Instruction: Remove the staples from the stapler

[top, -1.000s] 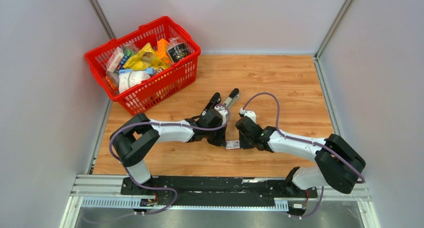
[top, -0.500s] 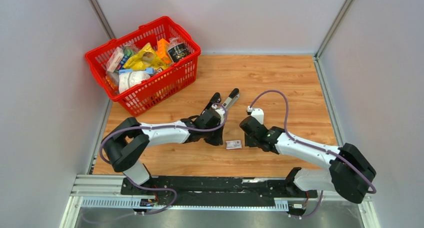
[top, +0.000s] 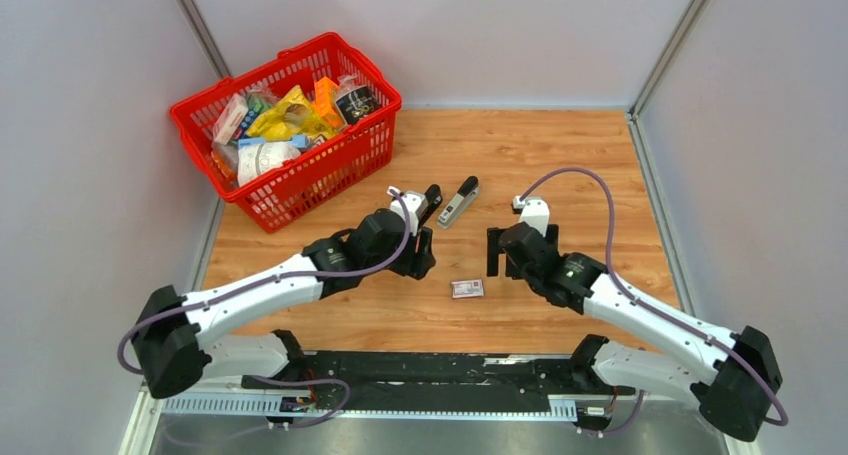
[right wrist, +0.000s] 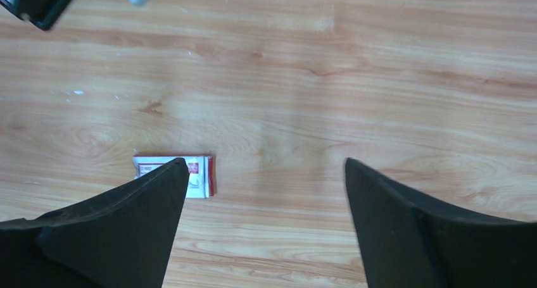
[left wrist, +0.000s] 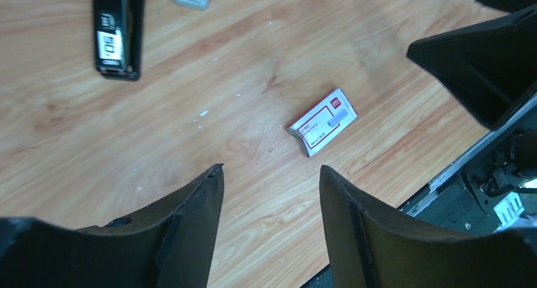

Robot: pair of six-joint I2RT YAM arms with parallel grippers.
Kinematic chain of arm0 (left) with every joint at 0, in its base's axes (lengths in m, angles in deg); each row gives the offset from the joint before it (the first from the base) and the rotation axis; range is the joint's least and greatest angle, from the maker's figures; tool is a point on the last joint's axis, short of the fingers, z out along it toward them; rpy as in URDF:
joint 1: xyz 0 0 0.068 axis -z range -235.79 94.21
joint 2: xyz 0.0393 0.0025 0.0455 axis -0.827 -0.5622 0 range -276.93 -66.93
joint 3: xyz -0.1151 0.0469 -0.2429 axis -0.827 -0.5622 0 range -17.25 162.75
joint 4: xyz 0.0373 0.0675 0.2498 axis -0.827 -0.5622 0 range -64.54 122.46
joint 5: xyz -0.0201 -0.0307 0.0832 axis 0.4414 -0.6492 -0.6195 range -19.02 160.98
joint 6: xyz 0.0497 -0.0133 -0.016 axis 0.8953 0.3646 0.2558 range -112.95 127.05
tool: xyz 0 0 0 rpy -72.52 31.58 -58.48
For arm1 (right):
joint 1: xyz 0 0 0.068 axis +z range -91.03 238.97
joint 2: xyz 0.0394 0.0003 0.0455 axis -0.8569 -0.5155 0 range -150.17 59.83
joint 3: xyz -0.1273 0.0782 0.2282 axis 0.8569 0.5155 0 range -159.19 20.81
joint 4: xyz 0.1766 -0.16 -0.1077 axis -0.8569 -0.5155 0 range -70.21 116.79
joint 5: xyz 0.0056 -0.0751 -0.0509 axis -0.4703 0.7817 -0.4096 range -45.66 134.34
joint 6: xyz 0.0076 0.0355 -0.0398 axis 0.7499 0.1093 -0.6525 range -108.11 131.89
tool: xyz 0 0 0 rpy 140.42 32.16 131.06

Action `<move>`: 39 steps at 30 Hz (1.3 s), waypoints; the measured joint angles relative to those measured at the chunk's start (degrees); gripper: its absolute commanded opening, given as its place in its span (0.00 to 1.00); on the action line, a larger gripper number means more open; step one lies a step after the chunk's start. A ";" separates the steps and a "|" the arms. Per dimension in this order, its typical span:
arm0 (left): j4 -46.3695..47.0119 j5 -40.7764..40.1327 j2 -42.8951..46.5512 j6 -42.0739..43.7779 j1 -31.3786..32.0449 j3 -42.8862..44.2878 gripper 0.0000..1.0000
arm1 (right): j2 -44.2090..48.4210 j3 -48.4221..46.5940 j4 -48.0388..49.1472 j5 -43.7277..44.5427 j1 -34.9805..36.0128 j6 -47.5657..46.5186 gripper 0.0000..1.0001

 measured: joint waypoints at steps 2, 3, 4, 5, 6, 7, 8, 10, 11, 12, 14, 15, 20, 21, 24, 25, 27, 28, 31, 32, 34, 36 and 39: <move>-0.83 -1.66 3.58 0.46 0.00 -0.81 0.77 | 1.97 -0.98 -0.70 0.59 -0.02 -0.55 1.00; -1.42 -2.47 5.33 0.74 0.00 -1.07 0.80 | 2.84 -1.77 -1.22 1.01 -0.02 -0.81 1.00; -1.99 -3.28 7.02 0.98 0.00 -1.29 0.83 | 3.45 -2.38 -1.57 1.36 -0.04 -0.87 1.00; -2.45 -4.04 8.44 1.11 0.00 -1.49 0.83 | 4.04 -3.21 -2.19 1.70 -0.09 -1.07 1.00; -3.30 -5.05 10.38 1.25 0.00 -1.68 0.84 | 4.61 -4.17 -2.80 2.19 -0.15 -1.25 1.00; -3.76 -5.75 11.76 1.40 0.00 -1.75 0.84 | 4.98 -4.83 -3.28 2.60 -0.17 -1.29 1.00; -4.33 -6.49 13.20 1.53 0.00 -1.75 0.84 | 5.35 -5.44 -3.63 3.04 -0.17 -1.33 1.00; -5.46 -7.89 15.87 1.84 0.00 -1.75 0.84 | 6.12 -6.69 -4.07 3.96 -0.17 -1.55 1.00; -6.12 -8.46 16.92 2.03 0.00 -1.75 0.84 | 6.45 -7.21 -4.33 4.39 -0.17 -1.75 1.00; -6.82 -9.01 17.84 2.25 0.00 -1.75 0.84 | 6.71 -7.69 -4.61 4.76 -0.17 -1.90 1.00; -8.61 -10.10 19.45 2.84 0.00 -1.73 0.84 | 7.13 -8.50 -5.01 5.66 -0.17 -2.12 1.00; -9.46 -10.54 20.09 2.97 0.00 -1.70 0.84 | 7.37 -8.92 -5.07 6.16 -0.17 -2.27 1.00; -13.09 -13.00 24.57 4.09 0.00 -1.68 0.84 | 9.22 -9.81 -4.92 8.50 -0.17 -3.39 1.00; -13.70 -13.53 25.66 4.33 0.00 -1.66 0.84 | 9.57 -9.84 -4.85 8.92 -0.17 -3.65 1.00; -15.61 -14.93 28.44 5.01 0.00 -1.03 0.84 | 9.94 -9.84 -4.72 10.21 -0.17 -4.13 1.00; -16.02 -15.30 29.14 5.25 0.00 -0.74 0.84 | 9.90 -9.86 -4.66 10.62 -0.17 -4.24 1.00; -16.98 -16.15 30.69 5.64 0.00 -0.22 0.84 | 9.79 -9.94 -4.63 11.50 -0.17 -4.46 1.00; -17.33 -16.55 31.56 5.79 0.00 -0.04 0.84 | 9.79 -10.03 -4.63 11.76 -0.17 -4.52 1.00; -18.82 -17.73 34.27 6.10 0.00 0.15 0.84 | 9.79 -10.32 -4.63 13.05 -0.17 -4.72 1.00; -19.47 -18.03 35.17 6.25 0.00 0.15 0.84 | 9.81 -10.45 -4.61 13.46 -0.17 -4.76 1.00; -20.63 -18.67 36.96 6.47 0.00 0.15 0.84 | 9.94 -10.62 -4.59 13.99 -0.17 -5.01 1.00; -21.92 -19.52 38.99 6.71 0.00 0.24 0.84 | 10.32 -10.73 -4.46 14.25 -0.17 -5.44 1.00; -23.80 -20.44 40.89 7.06 0.00 1.09 0.85 | 11.32 -11.06 -4.42 14.40 -0.17 -6.23 1.00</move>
